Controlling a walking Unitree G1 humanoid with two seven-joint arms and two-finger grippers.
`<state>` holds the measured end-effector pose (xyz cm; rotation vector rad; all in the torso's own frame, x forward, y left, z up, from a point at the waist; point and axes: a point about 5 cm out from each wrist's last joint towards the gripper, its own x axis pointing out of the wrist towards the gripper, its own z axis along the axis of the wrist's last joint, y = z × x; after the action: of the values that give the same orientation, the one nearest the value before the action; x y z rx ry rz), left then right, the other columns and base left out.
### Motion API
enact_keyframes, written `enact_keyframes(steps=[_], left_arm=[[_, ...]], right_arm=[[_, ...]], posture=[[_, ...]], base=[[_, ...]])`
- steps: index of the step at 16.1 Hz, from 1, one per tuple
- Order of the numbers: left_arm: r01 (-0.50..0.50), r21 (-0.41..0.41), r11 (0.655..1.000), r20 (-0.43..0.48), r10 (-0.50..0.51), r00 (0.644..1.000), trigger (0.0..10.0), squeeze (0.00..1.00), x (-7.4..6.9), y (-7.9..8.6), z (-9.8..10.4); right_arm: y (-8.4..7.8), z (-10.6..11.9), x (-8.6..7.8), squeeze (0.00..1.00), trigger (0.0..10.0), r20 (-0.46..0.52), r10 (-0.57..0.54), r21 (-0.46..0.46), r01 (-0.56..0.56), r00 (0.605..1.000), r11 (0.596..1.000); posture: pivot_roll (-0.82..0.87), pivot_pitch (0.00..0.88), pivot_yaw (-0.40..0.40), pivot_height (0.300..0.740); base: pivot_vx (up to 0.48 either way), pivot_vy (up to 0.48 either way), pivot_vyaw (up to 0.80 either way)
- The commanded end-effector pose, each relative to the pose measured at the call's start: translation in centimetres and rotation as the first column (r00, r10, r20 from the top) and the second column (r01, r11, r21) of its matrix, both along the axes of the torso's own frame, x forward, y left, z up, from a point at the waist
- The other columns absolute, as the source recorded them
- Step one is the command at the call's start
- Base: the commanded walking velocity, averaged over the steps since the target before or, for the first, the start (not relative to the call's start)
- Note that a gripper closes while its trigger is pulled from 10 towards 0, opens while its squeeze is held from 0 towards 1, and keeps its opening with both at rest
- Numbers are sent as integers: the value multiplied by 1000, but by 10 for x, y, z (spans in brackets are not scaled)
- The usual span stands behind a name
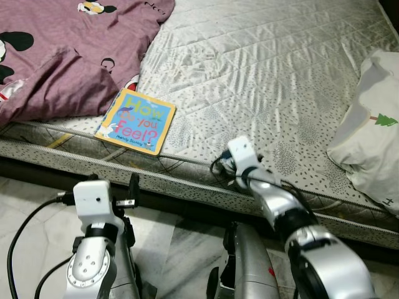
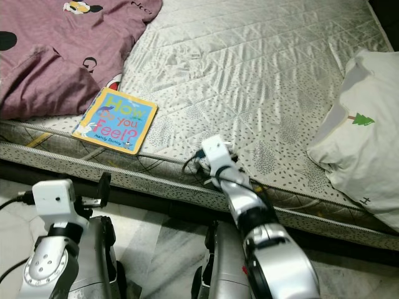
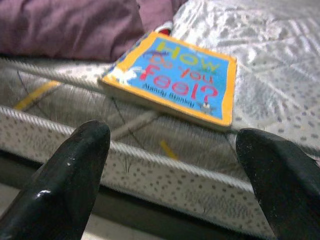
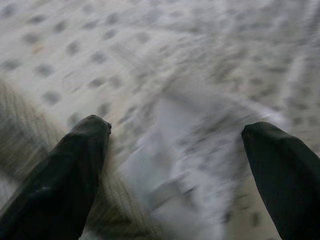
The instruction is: Clean up the room
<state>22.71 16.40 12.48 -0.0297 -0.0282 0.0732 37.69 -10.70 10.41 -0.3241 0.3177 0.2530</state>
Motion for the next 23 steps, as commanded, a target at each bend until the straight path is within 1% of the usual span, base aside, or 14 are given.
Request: enact_keyframes(steps=[1,2,5,9,10,11,14,17,19,23], left_arm=[[10,-3,1000,-3,-10,1000,10000,0,-1,-3,0],[8,-4,1000,-1,-8,1000,10000,0,1,-4,1],[-21,-2,1000,16,21,1000,10000,0,3,1,2],[-46,8,999,28,46,999,10000,0,6,9,2],[-67,18,998,39,67,997,10000,0,10,17,4],[-70,20,997,39,69,997,10000,0,11,19,4],[-68,27,997,53,67,996,10000,0,17,21,5],[-58,23,998,55,57,997,10000,0,21,17,4],[-54,20,998,60,53,997,10000,0,23,16,4],[-57,22,998,68,55,996,10000,0,26,19,4]], right_arm=[[-5,-7,-2,0,3725,-30,-47,10,47,998,999],[-3,-7,-1,0,0,-37,-63,26,64,997,998],[4,-11,-3,0,0,-80,-74,55,79,994,995],[11,-16,-6,0,0,-112,-75,88,85,991,992],[15,-20,-8,0,0,-125,-79,95,91,989,991],[16,-21,-9,0,0,-129,-80,98,93,988,991],[25,-31,-16,0,0,-192,-83,161,115,978,980],[24,-33,-17,0,0,-196,-117,166,151,974,975],[21,-33,-17,0,0,-198,-142,188,180,970,965],[19,-32,-16,0,0,-200,-161,213,203,966,956]], posture=[[75,255,-163,538],[83,247,-169,538],[111,213,-193,538],[108,181,-189,538],[109,172,-187,538],[114,157,-186,538],[117,132,-181,538],[111,118,-178,538],[111,116,-177,538],[112,110,-175,538]], base=[[0,0,0],[0,0,0],[0,0,0],[0,0,0],[0,0,0],[0,0,0],[0,0,0],[0,0,0],[0,0,0],[0,0,0]])
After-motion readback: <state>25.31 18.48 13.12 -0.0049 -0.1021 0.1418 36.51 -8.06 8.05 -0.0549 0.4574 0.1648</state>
